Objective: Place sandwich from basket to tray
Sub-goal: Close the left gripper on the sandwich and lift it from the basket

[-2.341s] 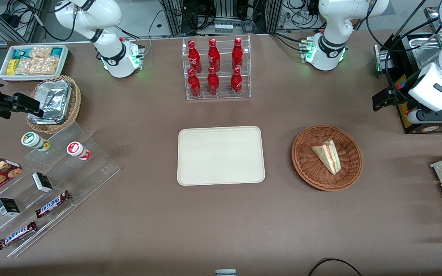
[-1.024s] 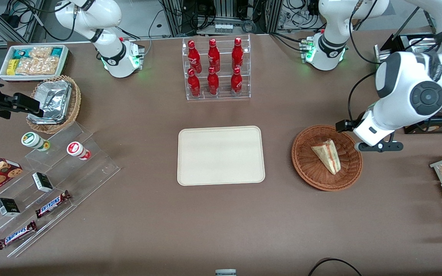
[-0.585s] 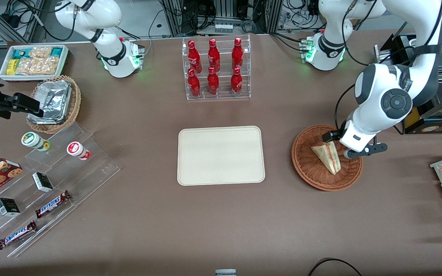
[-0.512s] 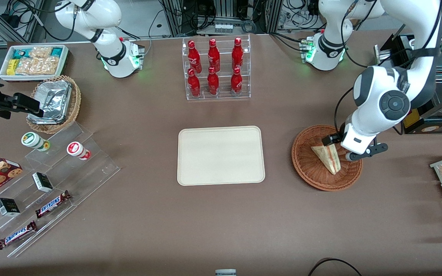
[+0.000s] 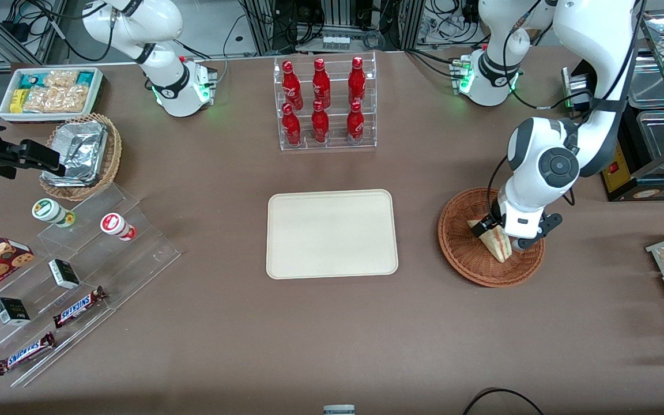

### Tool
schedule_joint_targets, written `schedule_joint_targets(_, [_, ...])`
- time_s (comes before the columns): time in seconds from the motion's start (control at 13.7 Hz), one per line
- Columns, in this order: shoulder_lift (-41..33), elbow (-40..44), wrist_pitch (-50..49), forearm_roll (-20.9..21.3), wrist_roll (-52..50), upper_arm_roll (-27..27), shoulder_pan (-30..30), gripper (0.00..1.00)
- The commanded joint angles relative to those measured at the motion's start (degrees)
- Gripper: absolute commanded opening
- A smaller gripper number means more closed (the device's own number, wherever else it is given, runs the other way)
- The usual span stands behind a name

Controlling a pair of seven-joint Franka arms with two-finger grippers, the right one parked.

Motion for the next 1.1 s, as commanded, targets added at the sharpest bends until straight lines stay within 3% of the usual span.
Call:
schedule_joint_targets(0.0, [-0.87,-0.76,-0.02,1.10,-1.90,0.30,-0.23,1.00])
schedule_joint_targets(0.73, [2.38,-0.58,0.07,1.01,-1.90,0.48,-0.05,1.00])
schedule_joint_targets(0.8, [2.82,-0.49,0.24,1.01,-1.99,0.48,-0.05,0.93])
schedule_joint_targets(0.88, [3.00,-0.49,0.24,1.01,-1.90,0.48,-0.05,0.67])
schedule_joint_targets(1.02, [3.00,-0.49,0.07,1.09,-1.81,0.57,0.04,0.00])
